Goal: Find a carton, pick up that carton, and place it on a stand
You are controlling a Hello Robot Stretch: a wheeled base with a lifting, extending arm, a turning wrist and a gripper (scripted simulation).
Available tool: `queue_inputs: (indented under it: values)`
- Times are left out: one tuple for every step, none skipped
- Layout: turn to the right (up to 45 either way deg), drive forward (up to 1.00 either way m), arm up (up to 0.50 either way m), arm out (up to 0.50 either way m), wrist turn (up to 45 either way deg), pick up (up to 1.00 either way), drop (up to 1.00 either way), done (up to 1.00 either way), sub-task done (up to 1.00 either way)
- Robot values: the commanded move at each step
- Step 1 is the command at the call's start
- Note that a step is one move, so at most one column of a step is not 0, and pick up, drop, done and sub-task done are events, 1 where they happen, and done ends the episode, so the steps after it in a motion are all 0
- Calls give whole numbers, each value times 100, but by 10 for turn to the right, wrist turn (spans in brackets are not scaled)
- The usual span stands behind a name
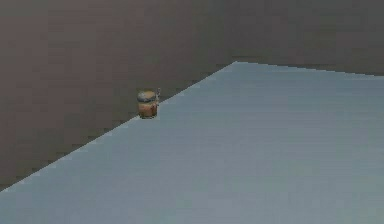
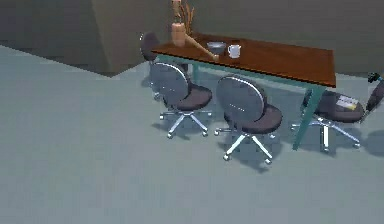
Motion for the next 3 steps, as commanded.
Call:
queue_inputs:
  values:
    - [-450, 0, 0, 0, 0, 0, 0, 0, 0]
    - [-150, 0, 0, 0, 0, 0, 0, 0, 0]
    - [0, 80, 0, 0, 0, 0, 0, 0, 0]
